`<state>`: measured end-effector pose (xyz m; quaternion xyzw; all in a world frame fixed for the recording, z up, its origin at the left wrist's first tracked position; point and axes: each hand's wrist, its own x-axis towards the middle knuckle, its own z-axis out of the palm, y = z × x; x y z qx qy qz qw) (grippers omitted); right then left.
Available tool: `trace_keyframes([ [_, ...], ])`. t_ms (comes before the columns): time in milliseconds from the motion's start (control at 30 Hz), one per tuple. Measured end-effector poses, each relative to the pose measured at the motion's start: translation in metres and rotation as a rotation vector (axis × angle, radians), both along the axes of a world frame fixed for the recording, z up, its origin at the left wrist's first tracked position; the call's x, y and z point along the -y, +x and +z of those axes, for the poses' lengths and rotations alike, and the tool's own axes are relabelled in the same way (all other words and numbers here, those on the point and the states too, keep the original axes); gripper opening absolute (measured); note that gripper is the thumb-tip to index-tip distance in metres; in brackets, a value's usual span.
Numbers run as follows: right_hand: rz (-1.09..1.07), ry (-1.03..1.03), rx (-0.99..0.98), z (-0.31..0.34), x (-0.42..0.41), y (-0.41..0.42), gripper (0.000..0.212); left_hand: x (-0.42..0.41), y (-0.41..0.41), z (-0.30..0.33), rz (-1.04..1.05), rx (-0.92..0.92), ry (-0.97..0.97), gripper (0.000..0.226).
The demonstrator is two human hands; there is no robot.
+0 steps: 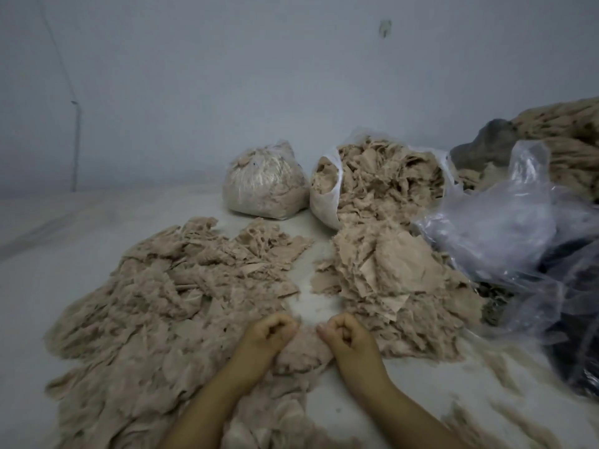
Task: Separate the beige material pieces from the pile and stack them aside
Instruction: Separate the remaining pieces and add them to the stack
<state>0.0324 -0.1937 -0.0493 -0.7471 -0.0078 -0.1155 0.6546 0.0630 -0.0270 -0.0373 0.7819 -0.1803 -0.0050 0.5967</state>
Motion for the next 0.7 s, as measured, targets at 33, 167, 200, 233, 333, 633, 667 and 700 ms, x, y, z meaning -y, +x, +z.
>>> trace_keyframes([
  [33,-0.014,0.005,-0.005,-0.002,0.000,0.001,0.030,-0.005,0.002,0.000,0.040,-0.042,-0.103,0.023],
  [167,-0.063,0.064,-0.019,-0.002,0.001,-0.001,0.029,-0.013,0.002,0.004,0.159,-0.047,-0.242,0.021],
  [200,-0.059,0.078,-0.025,-0.001,0.001,-0.001,0.027,-0.012,-0.001,0.003,0.070,-0.014,-0.158,0.016],
  [233,-0.042,0.104,-0.037,0.000,0.001,-0.002,0.024,-0.010,-0.004,-0.001,-0.022,0.036,-0.019,0.031],
  [333,0.079,0.261,-0.063,0.001,-0.001,-0.002,0.014,0.004,-0.008,-0.014,-0.136,0.403,0.394,0.032],
  [633,0.191,0.030,0.036,0.010,0.000,-0.016,0.032,-0.005,0.001,0.008,0.284,-0.258,-0.414,0.037],
  [667,0.215,-0.070,0.054,0.009,-0.002,-0.017,0.032,-0.003,-0.003,0.010,0.170,-0.277,-0.407,0.040],
  [700,0.193,-0.136,0.050,0.009,-0.003,-0.017,0.026,-0.001,-0.008,0.009,0.054,-0.271,-0.383,0.037],
])
